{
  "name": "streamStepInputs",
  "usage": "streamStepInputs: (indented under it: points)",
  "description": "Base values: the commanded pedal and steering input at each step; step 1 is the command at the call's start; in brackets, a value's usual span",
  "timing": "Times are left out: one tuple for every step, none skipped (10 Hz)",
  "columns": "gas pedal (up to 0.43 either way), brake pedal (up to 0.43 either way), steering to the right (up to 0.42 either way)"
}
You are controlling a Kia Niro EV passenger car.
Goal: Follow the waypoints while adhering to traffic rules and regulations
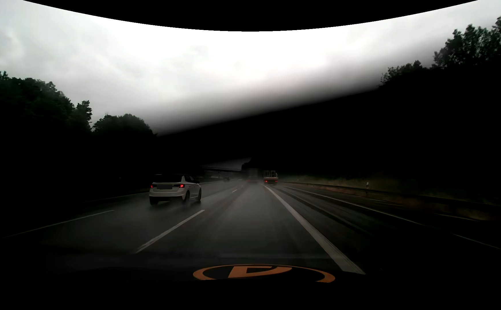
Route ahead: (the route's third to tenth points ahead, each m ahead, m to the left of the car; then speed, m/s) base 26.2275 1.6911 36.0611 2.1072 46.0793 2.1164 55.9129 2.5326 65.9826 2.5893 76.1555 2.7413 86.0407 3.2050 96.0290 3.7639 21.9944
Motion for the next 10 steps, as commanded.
streamStepInputs:
  points:
    - [0.059,0.000,0.000]
    - [0.059,0.000,0.000]
    - [0.067,0.000,0.000]
    - [0.079,0.000,0.000]
    - [0.098,0.000,0.000]
    - [0.098,0.000,0.000]
    - [0.098,0.000,0.000]
    - [0.098,0.000,-0.001]
    - [0.098,0.000,-0.001]
    - [0.098,0.000,-0.002]
